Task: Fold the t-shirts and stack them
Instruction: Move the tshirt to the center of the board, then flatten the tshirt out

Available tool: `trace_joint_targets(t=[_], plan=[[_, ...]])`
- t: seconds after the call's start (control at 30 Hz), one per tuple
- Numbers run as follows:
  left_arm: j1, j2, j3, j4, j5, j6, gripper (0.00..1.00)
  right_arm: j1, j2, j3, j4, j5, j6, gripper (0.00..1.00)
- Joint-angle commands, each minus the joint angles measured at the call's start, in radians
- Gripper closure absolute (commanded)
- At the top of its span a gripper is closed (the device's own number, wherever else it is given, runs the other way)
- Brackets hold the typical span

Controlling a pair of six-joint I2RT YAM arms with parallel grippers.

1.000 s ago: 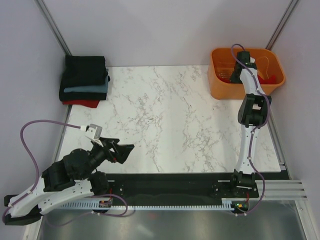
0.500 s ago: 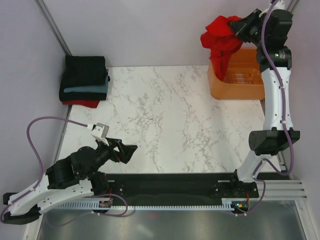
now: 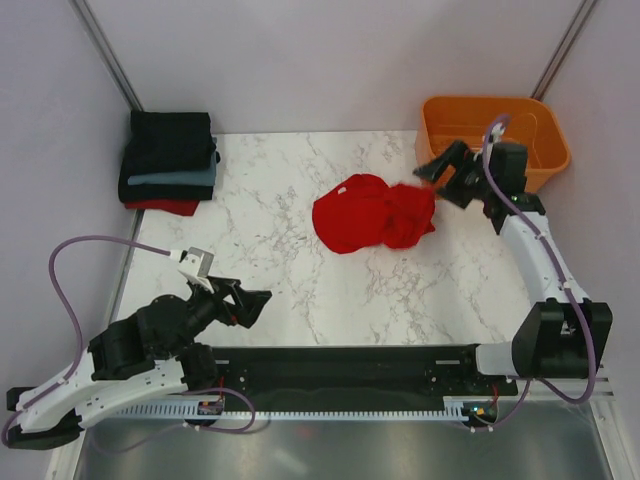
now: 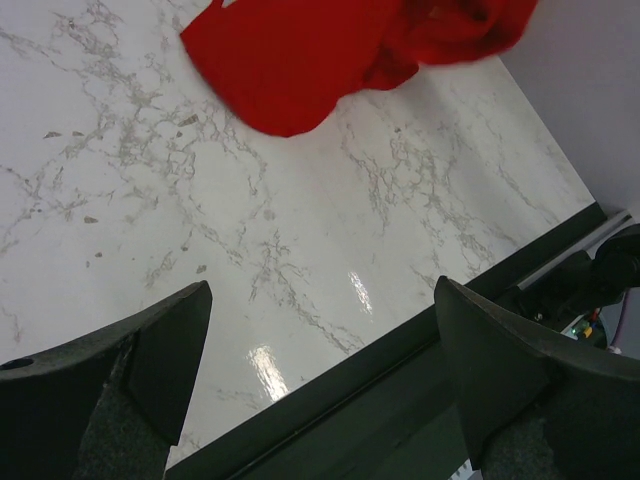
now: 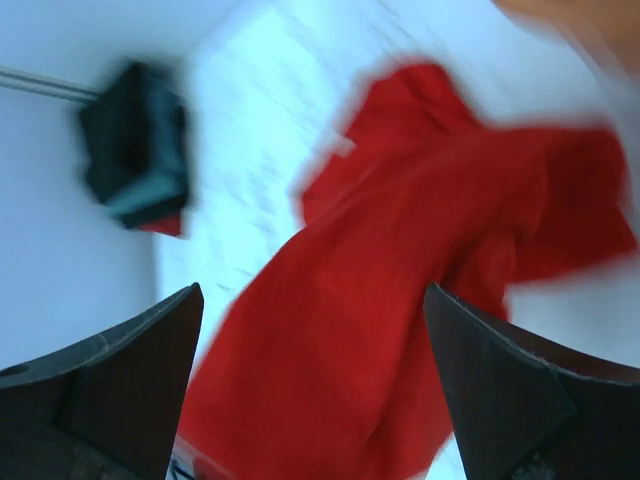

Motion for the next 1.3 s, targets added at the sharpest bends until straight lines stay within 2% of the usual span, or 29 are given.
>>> trace_joint_targets(t=[0.0, 0.1, 0.3, 0.43, 0.5, 0.57, 0.63, 0.7, 0.8, 0.83, 0.97, 1.13, 1.27], plan=[[0.000, -0.007, 0.012, 0.003, -0.030, 0.000, 0.00, -0.016, -0.106, -0.229, -0.182, 0.208, -0.089, 0.02], [0.000, 0.007, 0.012, 0.001, -0.027, 0.003, 0.00, -0.021, -0.224, -0.347, -0.237, 0.281, -0.118, 0.02], [0.000, 0.042, 0.018, -0.002, -0.025, 0.009, 0.00, 0.026, -0.407, -0.484, -0.361, 0.417, -0.136, 0.02], [0.000, 0.048, 0.018, -0.002, -0.030, 0.010, 0.00, 0.169, -0.447, -0.573, -0.346, 0.433, -0.101, 0.02], [0.000, 0.047, 0.018, -0.004, -0.033, 0.010, 0.00, 0.223, -0.427, -0.604, -0.310, 0.452, -0.070, 0.04], [0.000, 0.047, 0.018, -0.002, -0.032, 0.010, 0.00, 0.333, -0.398, -0.602, -0.288, 0.490, -0.049, 0.07], [0.000, 0.048, 0.018, -0.002, -0.029, 0.010, 0.00, 0.461, -0.328, -0.560, -0.279, 0.613, -0.024, 0.09], [0.000, 0.050, 0.017, -0.002, -0.027, 0.009, 0.00, 0.538, -0.247, -0.505, -0.286, 0.723, -0.014, 0.10], [0.000, 0.047, 0.018, -0.004, -0.027, 0.010, 0.00, 0.543, -0.186, -0.494, -0.270, 0.781, 0.003, 0.15], [-0.002, 0.042, 0.017, -0.004, -0.024, 0.010, 0.00, 0.542, -0.180, -0.504, -0.253, 0.808, 0.011, 0.21], [0.000, 0.038, 0.017, -0.002, -0.016, 0.009, 0.00, 0.537, -0.136, -0.559, -0.179, 0.805, 0.002, 0.28], [0.000, 0.050, 0.018, 0.000, -0.002, 0.010, 0.00, 0.522, -0.096, -0.621, -0.067, 0.777, -0.024, 0.32], [0.000, 0.059, 0.020, 0.000, 0.011, 0.013, 0.00, 0.504, -0.059, -0.609, -0.049, 0.780, -0.053, 0.35]])
